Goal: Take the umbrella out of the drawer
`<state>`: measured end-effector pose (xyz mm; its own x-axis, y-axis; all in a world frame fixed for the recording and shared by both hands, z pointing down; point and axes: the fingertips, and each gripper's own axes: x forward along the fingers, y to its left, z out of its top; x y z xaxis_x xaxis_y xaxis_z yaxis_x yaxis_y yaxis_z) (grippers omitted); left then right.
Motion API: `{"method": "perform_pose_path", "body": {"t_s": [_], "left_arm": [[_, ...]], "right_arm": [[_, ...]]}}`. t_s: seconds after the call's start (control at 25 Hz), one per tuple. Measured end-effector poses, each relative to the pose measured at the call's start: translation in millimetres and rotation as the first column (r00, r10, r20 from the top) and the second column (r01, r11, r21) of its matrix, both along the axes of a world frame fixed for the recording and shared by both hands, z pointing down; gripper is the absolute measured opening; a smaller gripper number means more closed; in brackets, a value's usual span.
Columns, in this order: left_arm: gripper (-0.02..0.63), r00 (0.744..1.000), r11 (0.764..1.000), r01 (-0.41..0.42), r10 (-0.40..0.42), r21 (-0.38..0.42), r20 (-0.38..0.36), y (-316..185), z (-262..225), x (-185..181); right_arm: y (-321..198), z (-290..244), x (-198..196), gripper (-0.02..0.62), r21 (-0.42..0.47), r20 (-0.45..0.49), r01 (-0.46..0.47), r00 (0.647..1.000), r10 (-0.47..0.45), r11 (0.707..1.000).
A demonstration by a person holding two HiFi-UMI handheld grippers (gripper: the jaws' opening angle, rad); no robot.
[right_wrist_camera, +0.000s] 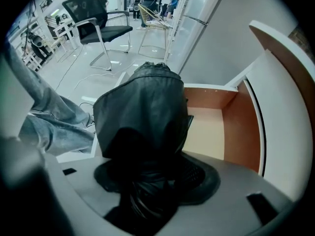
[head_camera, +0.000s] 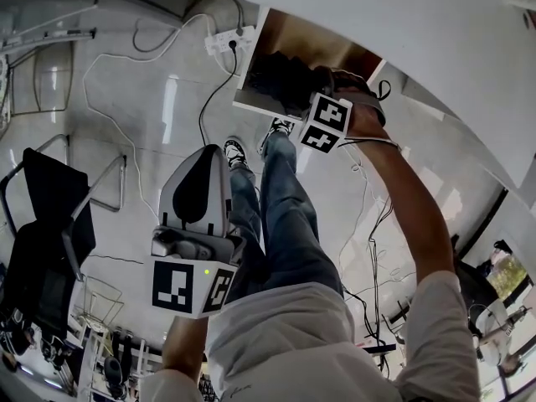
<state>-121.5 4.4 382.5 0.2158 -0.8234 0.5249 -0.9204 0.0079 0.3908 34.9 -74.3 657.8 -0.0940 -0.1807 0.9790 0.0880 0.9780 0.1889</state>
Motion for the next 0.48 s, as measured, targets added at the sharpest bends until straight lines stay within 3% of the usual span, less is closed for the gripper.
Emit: {"method": "perform_pose_path", "body": {"t_s": [0.48], "left_arm": [[0.017, 1.000, 1.000, -0.021, 0.021, 0.005, -0.012, 9.7, -23.0, 5.0]], "right_arm": [[-0.4, -30.5, -3.8, 0.256, 0.007, 0.029, -0.051, 0.998, 0.051, 0.999]]}}
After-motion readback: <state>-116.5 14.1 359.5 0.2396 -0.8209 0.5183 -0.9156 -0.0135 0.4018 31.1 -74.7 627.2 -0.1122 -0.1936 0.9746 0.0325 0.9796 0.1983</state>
